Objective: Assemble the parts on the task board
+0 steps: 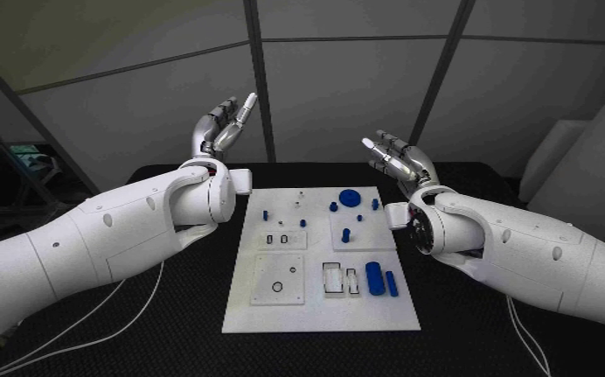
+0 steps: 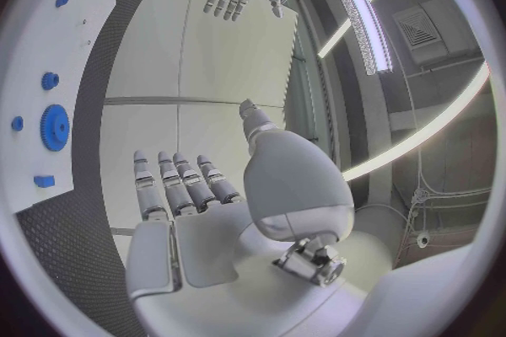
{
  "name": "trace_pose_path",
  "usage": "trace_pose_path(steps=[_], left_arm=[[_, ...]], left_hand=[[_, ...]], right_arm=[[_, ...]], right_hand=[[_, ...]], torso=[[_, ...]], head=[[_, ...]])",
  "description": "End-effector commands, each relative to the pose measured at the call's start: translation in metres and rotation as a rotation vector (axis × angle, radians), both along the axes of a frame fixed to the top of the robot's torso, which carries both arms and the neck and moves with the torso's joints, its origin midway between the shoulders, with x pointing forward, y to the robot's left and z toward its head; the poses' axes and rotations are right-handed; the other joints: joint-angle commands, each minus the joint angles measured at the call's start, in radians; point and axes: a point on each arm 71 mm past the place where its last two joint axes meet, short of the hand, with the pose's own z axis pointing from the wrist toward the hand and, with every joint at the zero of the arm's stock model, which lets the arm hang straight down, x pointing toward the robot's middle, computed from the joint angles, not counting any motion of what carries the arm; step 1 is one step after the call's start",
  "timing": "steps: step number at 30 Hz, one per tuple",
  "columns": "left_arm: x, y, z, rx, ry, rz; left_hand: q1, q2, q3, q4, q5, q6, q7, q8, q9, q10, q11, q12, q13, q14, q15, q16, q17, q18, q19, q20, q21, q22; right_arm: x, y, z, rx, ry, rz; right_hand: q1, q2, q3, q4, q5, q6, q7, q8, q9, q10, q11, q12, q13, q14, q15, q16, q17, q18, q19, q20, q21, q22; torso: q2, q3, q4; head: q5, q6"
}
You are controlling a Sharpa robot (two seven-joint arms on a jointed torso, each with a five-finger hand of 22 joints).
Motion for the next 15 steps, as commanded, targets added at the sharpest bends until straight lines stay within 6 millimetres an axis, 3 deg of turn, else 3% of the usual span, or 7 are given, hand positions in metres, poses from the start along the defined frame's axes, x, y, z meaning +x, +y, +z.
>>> trace_pose_path(steps=[1,4,5,8,9,12,15], left_arm=[[0.001,-0.003,0.005,-0.025,-0.055,-0.044],[0.001,-0.003,0.005,-0.025,-0.055,-0.044],[-0.002,0.011,0.007,-0.015,-0.064,-0.055],[-0.004,0.015,0.008,-0.009,-0.069,-0.07],[-0.005,0.016,0.009,-0.008,-0.07,-0.074],[-0.007,0.02,0.01,0.002,-0.075,-0.091],[-0.011,0.023,0.012,0.016,-0.076,-0.115]], left_hand=[[0.053,-0.002,0.005,0.015,0.005,0.03,0.06,0.009,0.004,0.024,0.017,0.008,0.004,0.036,0.008,0.008,0.005,0.009,0.008,0.018,0.01,0.004],[0.093,0.017,0.031,0.013,-0.001,0.086,0.077,0.02,0.01,0.089,0.045,0.018,0.01,0.104,0.015,0.02,0.012,0.005,0.042,0.02,0.025,0.013],[0.11,0.025,0.041,0.012,-0.003,0.121,0.088,0.027,0.014,0.126,0.058,0.025,0.014,0.147,0.019,0.028,0.016,0.001,0.059,0.02,0.034,0.017],[0.156,0.059,0.068,0.006,-0.011,0.254,0.092,0.056,0.029,0.26,0.089,0.047,0.024,0.309,0.027,0.064,0.031,-0.01,0.156,0.02,0.079,0.041],[0.167,0.066,0.073,0.004,-0.011,0.29,0.094,0.063,0.032,0.299,0.09,0.052,0.025,0.355,0.026,0.074,0.034,-0.009,0.199,0.019,0.099,0.052],[0.213,0.092,0.085,-0.023,-0.015,0.439,0.104,0.092,0.044,0.53,0.057,0.095,0.04,0.561,-0.009,0.132,0.051,0.023,0.461,0.016,0.224,0.113],[0.248,0.107,0.089,-0.063,-0.016,0.571,0.094,0.119,0.052,0.642,0.028,0.124,0.042,0.683,-0.043,0.171,0.06,0.047,0.56,0.007,0.285,0.135]], right_arm=[[0.001,0.009,-0.001,-0.054,0.006,0.144],[0.002,0.009,0.0,-0.06,0.007,0.154],[0.004,-0.004,0.012,-0.308,-0.216,0.133],[0.007,-0.008,0.017,-0.38,-0.263,0.134],[0.008,-0.009,0.018,-0.4,-0.274,0.136],[0.012,-0.012,0.024,-0.481,-0.309,0.155],[0.015,-0.013,0.031,-0.571,-0.336,0.188]], right_hand=[[0.149,0.013,0.017,-0.072,0.01,0.202,0.128,0.039,0.021,0.262,0.034,0.043,0.02,0.315,0.025,0.051,0.023,0.071,0.179,0.008,0.06,0.031],[0.206,0.012,0.037,-0.116,0.012,0.383,0.11,0.073,0.037,0.486,0.012,0.077,0.032,0.494,0.001,0.077,0.03,0.103,0.317,0.008,0.115,0.054],[0.219,0.012,0.044,-0.127,0.012,0.443,0.104,0.084,0.042,0.525,0.003,0.084,0.032,0.523,-0.009,0.083,0.03,0.113,0.339,0.008,0.127,0.057],[0.237,0.008,0.069,-0.152,0.011,0.576,0.089,0.095,0.042,0.604,-0.018,0.082,0.026,0.596,-0.03,0.083,0.027,0.128,0.387,0.005,0.15,0.059],[0.239,0.006,0.075,-0.157,0.011,0.591,0.085,0.094,0.041,0.621,-0.022,0.081,0.026,0.614,-0.035,0.084,0.028,0.129,0.399,0.002,0.156,0.06],[0.24,-0.004,0.1,-0.173,0.012,0.632,0.076,0.088,0.035,0.671,-0.037,0.072,0.025,0.668,-0.05,0.086,0.028,0.131,0.437,-0.01,0.174,0.063],[0.235,-0.02,0.126,-0.187,0.014,0.67,0.063,0.084,0.034,0.721,-0.052,0.063,0.025,0.733,-0.071,0.094,0.032,0.131,0.483,-0.029,0.199,0.068]], torso=[[0.0,0.0,0.0004],[0.0,0.0,0.0004],[0.008,-0.0025,-0.002],[0.013,-0.0022,-0.0026],[0.014,-0.0021,-0.0026],[0.023,-0.0008,-0.0015],[0.033,0.0014,0.0]], head=[[0.0,0.0],[0.0,0.0],[-0.003,-0.011],[-0.004,-0.011],[-0.004,-0.011],[-0.007,-0.009],[-0.01,-0.01]])
